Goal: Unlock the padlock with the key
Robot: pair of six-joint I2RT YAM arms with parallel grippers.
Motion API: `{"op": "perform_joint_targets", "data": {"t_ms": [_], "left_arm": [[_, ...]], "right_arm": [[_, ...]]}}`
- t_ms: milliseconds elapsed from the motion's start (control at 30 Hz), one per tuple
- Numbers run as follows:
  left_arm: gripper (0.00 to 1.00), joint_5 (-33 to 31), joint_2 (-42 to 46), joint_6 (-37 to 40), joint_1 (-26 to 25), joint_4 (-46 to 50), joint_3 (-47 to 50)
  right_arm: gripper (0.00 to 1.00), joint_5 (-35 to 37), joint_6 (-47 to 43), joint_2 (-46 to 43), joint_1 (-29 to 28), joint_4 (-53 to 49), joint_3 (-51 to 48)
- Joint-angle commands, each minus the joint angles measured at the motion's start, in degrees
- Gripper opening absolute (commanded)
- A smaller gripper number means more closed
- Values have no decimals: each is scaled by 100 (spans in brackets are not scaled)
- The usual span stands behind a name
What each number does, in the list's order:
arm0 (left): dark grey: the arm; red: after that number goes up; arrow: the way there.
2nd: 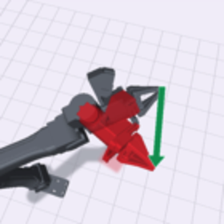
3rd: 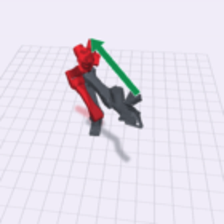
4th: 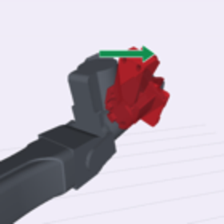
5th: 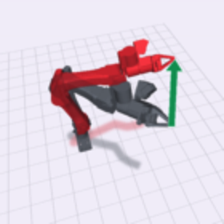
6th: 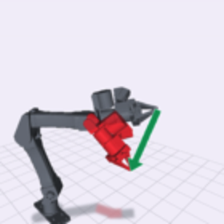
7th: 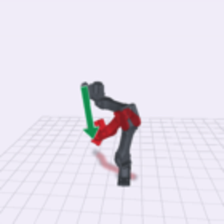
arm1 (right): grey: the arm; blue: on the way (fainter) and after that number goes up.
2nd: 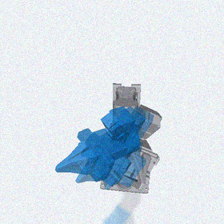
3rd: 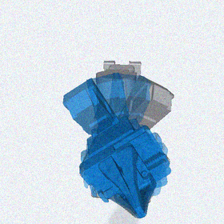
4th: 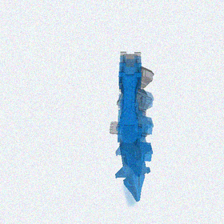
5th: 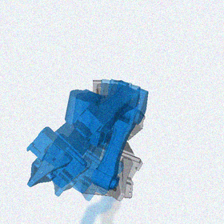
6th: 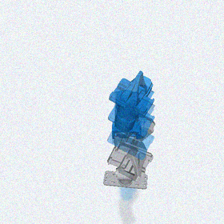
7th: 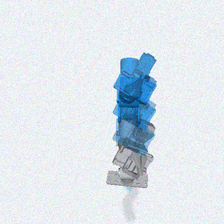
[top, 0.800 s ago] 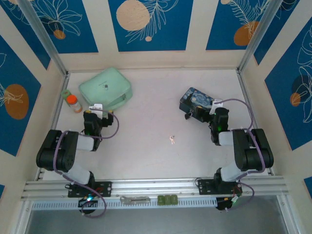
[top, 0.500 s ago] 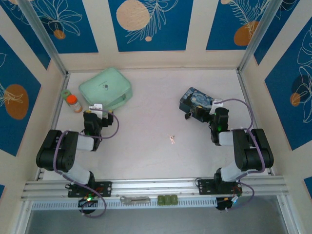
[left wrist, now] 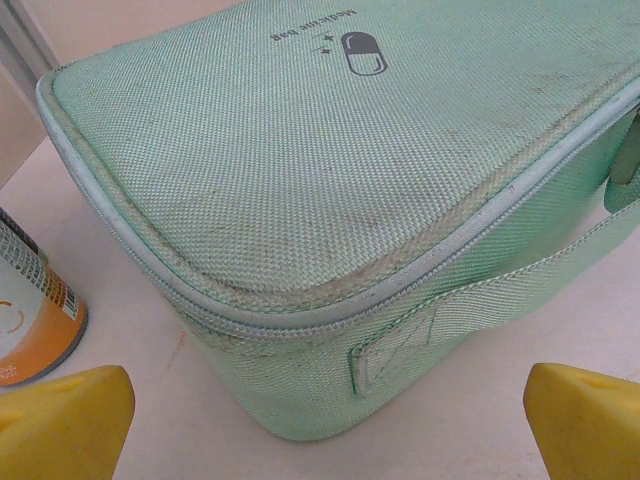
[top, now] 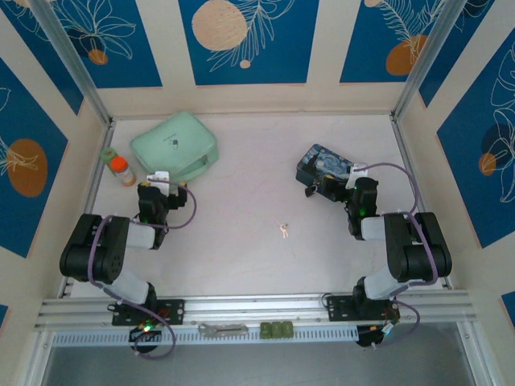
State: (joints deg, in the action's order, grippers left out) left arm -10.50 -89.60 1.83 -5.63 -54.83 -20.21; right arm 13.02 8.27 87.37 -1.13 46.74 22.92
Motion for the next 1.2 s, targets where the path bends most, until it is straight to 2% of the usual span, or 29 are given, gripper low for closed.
{"op": "perform_joint_targets", "data": {"t_ms": [0,133,200,367,467,533,567,633,700,833,867,1033,1100,1167], "left_arm": [[99,110,-19,-24,79,-20,-80],[99,110,-21,-24,79,-19,-89],[99,88,-16,-2,75,-78,-54],[99,-532,475,129,-189,-106,139],[99,-851,1055,197,-315,556,29],[99,-994,1410,248,-420,1188,-208],[99,-1053,1601,38,-454,1671,-423],[99,-868,1902,-627,-457,2603,-847],[99,-297,2071,-1249,-458,3171,-1146],[99,1155,2128,-2782,-518,3375,-1245],[99,1497,2100,-3061,-574,3339,-1218],[99,1763,1957,-4169,-1192,3096,-961],[99,1751,1868,-4326,-1497,3097,-954],[99,1650,1784,-4408,-1772,3245,-999]], "right_arm": [[99,-97,-80,-28,17,89,24],[99,-61,-98,-36,0,115,1],[99,255,-121,-188,-114,-2,27],[98,798,-354,-1048,-462,-1261,399],[98,1171,-94,-1583,-639,-2118,678],[98,1208,193,-1917,-777,-2871,945],[97,1170,363,-2072,-867,-3356,1127],[94,870,612,-2297,-1090,-4265,1476],[90,567,716,-2412,-1448,-5107,1806],[84,214,1215,-2309,-2312,-6686,2367],[80,-14,1285,-2198,-2482,-7029,2492],[66,-745,1487,-1363,-3120,-8243,2951],[61,-729,1288,-951,-3396,-8573,3145],[61,-512,987,-505,-3684,-8795,3351]]}}
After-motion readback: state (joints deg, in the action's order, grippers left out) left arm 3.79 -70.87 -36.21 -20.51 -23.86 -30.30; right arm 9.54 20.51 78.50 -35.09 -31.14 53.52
